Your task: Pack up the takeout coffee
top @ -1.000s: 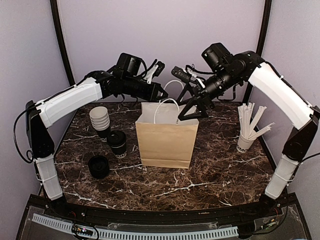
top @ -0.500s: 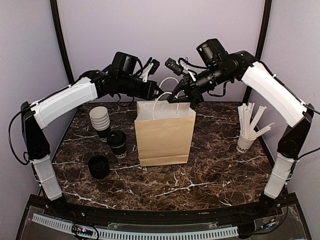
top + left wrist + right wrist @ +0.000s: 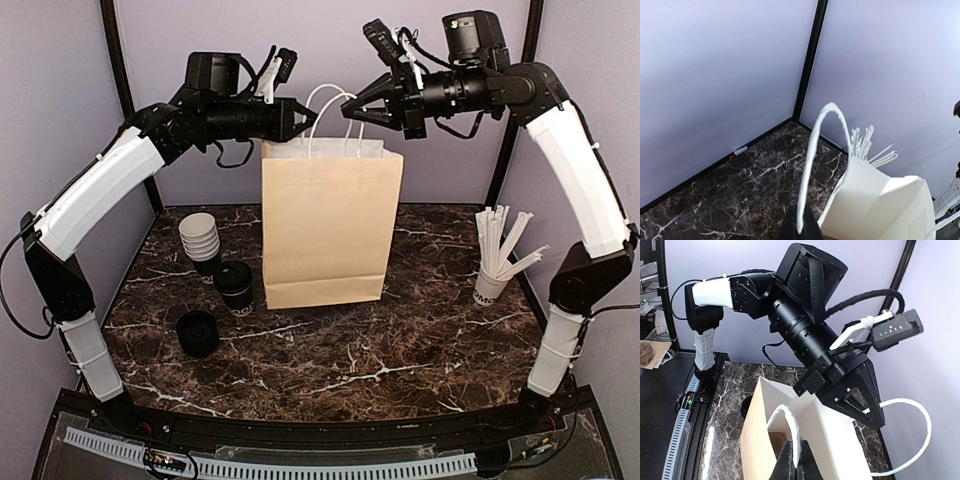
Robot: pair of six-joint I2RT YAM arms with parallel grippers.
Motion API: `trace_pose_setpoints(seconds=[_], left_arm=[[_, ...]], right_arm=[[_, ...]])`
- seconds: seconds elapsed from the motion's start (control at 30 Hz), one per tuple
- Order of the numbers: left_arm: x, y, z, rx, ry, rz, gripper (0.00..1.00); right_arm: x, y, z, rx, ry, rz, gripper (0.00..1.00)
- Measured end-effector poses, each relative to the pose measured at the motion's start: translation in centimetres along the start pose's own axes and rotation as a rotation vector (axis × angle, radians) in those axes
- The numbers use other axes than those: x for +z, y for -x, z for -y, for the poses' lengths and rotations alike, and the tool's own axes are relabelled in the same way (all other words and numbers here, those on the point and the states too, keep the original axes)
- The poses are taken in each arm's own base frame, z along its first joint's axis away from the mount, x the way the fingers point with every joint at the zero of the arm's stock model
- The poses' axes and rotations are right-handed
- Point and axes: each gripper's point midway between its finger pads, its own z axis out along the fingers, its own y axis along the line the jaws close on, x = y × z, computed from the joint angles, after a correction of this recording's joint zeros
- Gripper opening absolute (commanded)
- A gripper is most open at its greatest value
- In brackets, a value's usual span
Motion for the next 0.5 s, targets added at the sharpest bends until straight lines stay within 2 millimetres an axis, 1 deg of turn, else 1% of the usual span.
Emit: trace_pose_setpoints(seconds=[0.1,0.17,0.23,0.37,0.5], left_arm=[[-1.3,2.7,0.3,0.033,0.014,0.065,0.00],[-1.8,3.5,0.3,0.047,0.023,0.086,0.00],[-1.9,3.7,0.1,0.059,0.039,0.091,0.00],[-1.9,3.3,-0.4,0.072,0.065,0.076,0.00],[-1.9,3.3,-0.4,0.079,0.070,0.075,0.00]], right_arm=[[-0.5,1.2,0.1,-0.032,-0.020,0.032,0.00],[-0.6,1.4,0.2,-0.037,-0.024,0.036,0.00],[-0.4,1.2,0.4,-0.033,-0.028,0.030,0.00],[0.2,0.6,0.9,-0.022,-0.034,0.016,0.00],[0.2,0.5,1.0,-0.020,-0.036,0.013,0.00]])
